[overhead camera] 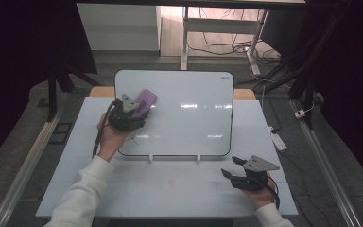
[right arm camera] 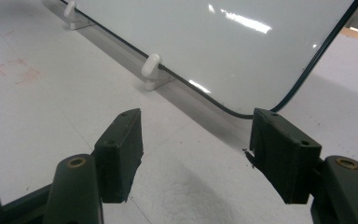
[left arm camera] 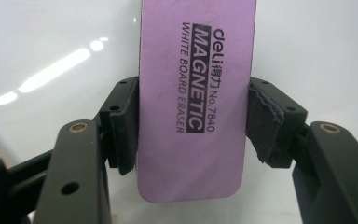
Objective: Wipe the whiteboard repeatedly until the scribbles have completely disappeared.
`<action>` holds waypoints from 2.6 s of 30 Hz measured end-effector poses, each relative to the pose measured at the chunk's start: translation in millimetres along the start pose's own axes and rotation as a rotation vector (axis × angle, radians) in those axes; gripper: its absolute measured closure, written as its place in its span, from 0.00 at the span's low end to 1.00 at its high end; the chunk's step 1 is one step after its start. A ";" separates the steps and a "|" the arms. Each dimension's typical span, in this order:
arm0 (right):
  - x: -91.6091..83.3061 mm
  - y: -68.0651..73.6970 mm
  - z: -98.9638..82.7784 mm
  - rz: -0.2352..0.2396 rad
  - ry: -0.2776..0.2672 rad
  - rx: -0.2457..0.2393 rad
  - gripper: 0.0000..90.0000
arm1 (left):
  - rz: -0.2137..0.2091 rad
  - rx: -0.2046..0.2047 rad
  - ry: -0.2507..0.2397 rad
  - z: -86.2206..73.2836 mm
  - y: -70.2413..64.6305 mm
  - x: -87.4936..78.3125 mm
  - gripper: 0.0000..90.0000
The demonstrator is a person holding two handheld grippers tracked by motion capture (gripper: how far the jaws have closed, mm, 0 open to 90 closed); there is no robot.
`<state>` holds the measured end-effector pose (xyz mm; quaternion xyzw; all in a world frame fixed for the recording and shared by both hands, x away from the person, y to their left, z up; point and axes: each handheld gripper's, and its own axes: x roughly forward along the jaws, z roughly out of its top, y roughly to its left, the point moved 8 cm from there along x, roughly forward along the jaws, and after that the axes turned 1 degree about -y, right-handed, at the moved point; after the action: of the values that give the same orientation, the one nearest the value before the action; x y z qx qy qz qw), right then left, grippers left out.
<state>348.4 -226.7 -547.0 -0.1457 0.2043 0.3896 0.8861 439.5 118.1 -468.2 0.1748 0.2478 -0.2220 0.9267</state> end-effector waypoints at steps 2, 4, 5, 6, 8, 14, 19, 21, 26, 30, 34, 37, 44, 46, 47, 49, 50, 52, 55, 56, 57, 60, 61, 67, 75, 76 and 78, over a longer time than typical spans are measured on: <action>-0.1 0.4 0.2 0.001 -0.001 0.001 0.38 | -0.003 0.072 0.021 -4.2 -20.5 5.1 0.45; -0.1 0.4 0.2 0.001 -0.001 0.000 0.38 | -0.012 0.116 0.034 -8.9 -34.3 7.0 0.45; -0.1 0.4 0.2 0.001 -0.001 0.001 0.38 | -0.014 0.120 0.035 -10.6 -35.6 6.7 0.45; 0.1 0.2 0.0 0.002 0.000 0.000 0.38 | -0.014 0.110 0.034 -11.7 -32.8 5.7 0.45; 0.2 0.2 -0.3 0.002 0.000 0.001 0.38 | -0.008 0.064 0.019 -11.9 -18.0 1.5 0.45; -0.5 -0.2 0.1 0.000 -0.002 0.003 0.38 | 0.050 -0.077 -0.019 -6.8 39.8 -13.9 0.45; -0.1 -0.2 -0.1 -0.001 0.000 0.000 0.38 | 0.068 -0.114 -0.030 -6.1 57.0 -18.9 0.45; 0.2 -0.3 -0.1 0.001 -0.002 0.000 0.38 | 0.073 -0.096 -0.019 -9.3 52.3 -18.3 0.45; 0.7 -0.2 -0.4 0.003 -0.001 0.000 0.38 | 0.053 -0.048 0.009 -28.7 29.2 -16.1 0.45; 0.5 0.8 -0.1 0.002 -0.001 0.001 0.38 | 0.025 -0.021 0.037 -49.4 12.1 -16.9 0.45; 0.9 0.9 0.6 0.003 -0.002 0.000 0.38 | -0.004 0.012 0.058 -66.3 -2.3 -17.5 0.45; 1.4 1.1 1.0 0.004 -0.001 -0.004 0.38 | -0.008 0.031 0.064 -73.5 -7.1 -18.4 0.45; 1.6 0.6 1.3 0.003 -0.002 -0.005 0.38 | 0.032 -0.005 0.037 -61.2 13.1 -21.3 0.45; 1.5 0.2 1.3 0.002 -0.003 -0.002 0.38 | 0.048 -0.024 0.029 -53.9 25.5 -22.7 0.45; 1.4 0.1 1.4 0.002 -0.003 -0.002 0.38 | 0.047 -0.044 0.019 -50.3 31.0 -23.2 0.45; 1.3 0.1 1.3 0.002 -0.002 -0.003 0.38 | 0.042 -0.072 0.011 -44.6 38.1 -24.3 0.45; 1.3 0.2 1.3 0.001 -0.003 -0.004 0.38 | 0.041 -0.071 0.014 -44.2 38.2 -24.2 0.45; 1.2 0.1 1.7 0.001 -0.006 -0.005 0.38 | 0.045 -0.047 0.026 -46.4 34.3 -23.5 0.45; 1.0 -0.1 1.8 0.001 -0.007 -0.004 0.38 | 0.030 -0.032 0.036 -53.6 25.5 -22.8 0.45; 1.1 0.0 1.9 0.001 -0.008 -0.004 0.38 | 0.025 -0.028 0.039 -56.7 23.0 -22.8 0.45; 1.2 0.3 1.9 0.002 -0.007 -0.005 0.38 | 0.018 -0.030 0.040 -59.8 20.2 -22.8 0.45; 0.9 1.2 2.2 0.000 -0.006 -0.007 0.38 | 0.004 -0.015 0.050 -70.2 10.0 -22.6 0.45; 0.9 1.2 2.3 0.000 -0.006 -0.006 0.38 | -0.001 -0.009 0.055 -73.8 5.7 -22.4 0.45; 1.4 1.3 2.2 0.000 -0.005 -0.005 0.38 | -0.032 0.056 0.086 -93.0 -23.8 -18.6 0.45; 1.6 1.5 2.5 0.001 -0.006 -0.007 0.38 | -0.050 0.085 0.086 -97.8 -36.5 -16.3 0.45; 1.5 1.5 2.6 0.001 -0.006 -0.008 0.38 | -0.039 0.084 0.082 -97.0 -33.6 -16.9 0.45; 1.2 1.2 2.6 0.000 -0.007 -0.006 0.38 | -0.004 0.069 0.074 -94.2 -22.1 -19.4 0.45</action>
<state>348.8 -224.1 -545.4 -0.1472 0.2001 0.3908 0.8863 377.4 146.8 -539.3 0.2142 0.2747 -0.2257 0.9098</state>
